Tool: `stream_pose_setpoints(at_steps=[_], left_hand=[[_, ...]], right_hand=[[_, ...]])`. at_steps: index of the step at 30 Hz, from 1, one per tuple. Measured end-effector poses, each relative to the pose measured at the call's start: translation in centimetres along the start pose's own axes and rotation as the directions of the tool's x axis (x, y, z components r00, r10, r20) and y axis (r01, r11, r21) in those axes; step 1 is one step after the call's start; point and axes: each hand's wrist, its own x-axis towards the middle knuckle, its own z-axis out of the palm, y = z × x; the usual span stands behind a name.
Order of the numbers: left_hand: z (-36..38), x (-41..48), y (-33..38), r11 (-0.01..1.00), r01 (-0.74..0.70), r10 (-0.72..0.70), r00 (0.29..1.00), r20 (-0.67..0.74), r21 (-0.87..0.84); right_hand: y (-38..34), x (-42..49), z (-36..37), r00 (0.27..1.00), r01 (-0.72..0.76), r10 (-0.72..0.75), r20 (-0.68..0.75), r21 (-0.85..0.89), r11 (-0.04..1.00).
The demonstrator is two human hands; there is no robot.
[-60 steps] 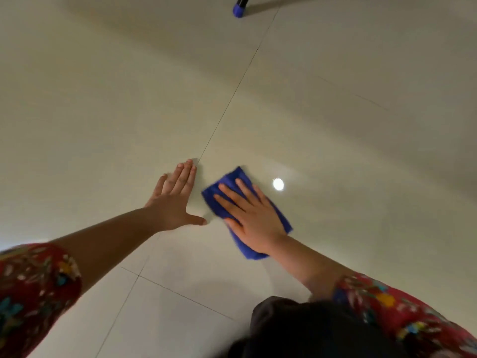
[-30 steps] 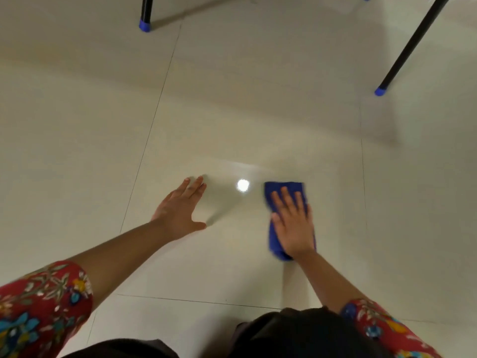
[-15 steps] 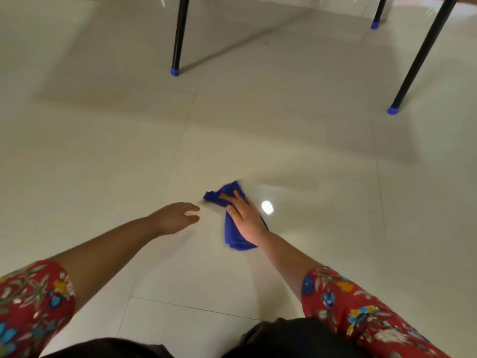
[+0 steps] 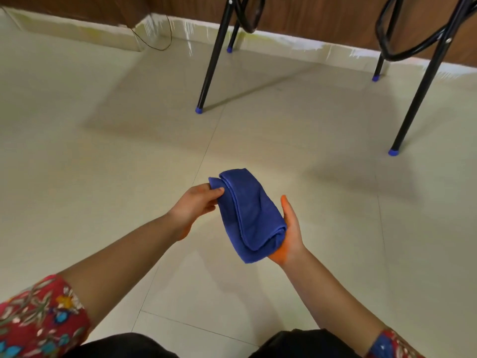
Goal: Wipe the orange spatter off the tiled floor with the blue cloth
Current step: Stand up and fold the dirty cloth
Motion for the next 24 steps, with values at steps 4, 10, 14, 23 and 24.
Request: stream_pose_setpoints(at_steps=[4,10,14,23,24], left_hand=[[0.3,-0.4,2.5,0.989,-0.144,0.144,0.99,-0.001,-0.044],[-0.9,-5.5,9.7,0.963,-0.233,0.233,0.972,-0.016,-0.135],[-3.6,-11.7,16.0,0.945,-0.235,0.196,0.964,-0.18,-0.226],[-9.2,-28.2,33.4,0.914,-0.176,-0.036,0.862,-0.506,-0.365],[-9.3,-29.9,35.2,0.917,-0.153,-0.051,0.869,-0.491,-0.368]], right_hand=[[-2.2,-0.1,1.4,0.977,0.138,-0.197,-0.078,-0.468,0.873],[-5.2,-5.2,11.5,0.964,0.209,-0.256,0.066,-0.785,0.583],[-8.2,-10.5,18.8,0.963,0.154,-0.265,-0.048,-0.711,0.686],[-18.0,-29.6,37.3,0.938,0.226,-0.346,-0.004,-0.75,0.621],[-18.8,-31.7,39.3,0.932,0.247,-0.361,0.02,-0.764,0.596]])
